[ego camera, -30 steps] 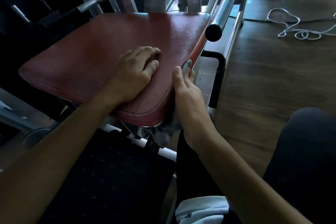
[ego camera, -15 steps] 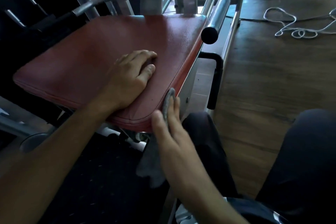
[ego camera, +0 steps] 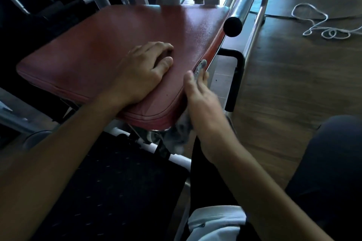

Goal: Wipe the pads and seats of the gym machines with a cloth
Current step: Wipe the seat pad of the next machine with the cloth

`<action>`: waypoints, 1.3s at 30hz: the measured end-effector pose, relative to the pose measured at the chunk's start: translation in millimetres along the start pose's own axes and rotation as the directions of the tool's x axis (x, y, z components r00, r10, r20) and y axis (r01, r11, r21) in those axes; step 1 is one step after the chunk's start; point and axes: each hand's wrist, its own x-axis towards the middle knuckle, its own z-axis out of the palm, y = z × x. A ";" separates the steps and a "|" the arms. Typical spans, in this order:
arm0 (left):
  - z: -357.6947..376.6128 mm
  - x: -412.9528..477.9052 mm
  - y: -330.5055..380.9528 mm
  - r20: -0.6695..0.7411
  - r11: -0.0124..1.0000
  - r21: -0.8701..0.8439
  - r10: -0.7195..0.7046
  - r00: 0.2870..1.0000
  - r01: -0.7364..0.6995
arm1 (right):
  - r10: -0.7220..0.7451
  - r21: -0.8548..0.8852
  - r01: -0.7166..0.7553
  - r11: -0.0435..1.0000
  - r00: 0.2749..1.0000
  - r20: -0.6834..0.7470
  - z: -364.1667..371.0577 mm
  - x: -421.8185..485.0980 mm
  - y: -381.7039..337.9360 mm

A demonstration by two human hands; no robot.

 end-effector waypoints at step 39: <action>-1.8 -4.2 5.8 -0.002 1.000 -0.003 -0.023 1.000 0.023 | -0.107 -0.089 0.105 0.990 0.994 -0.020 18.9 -44.0 16.7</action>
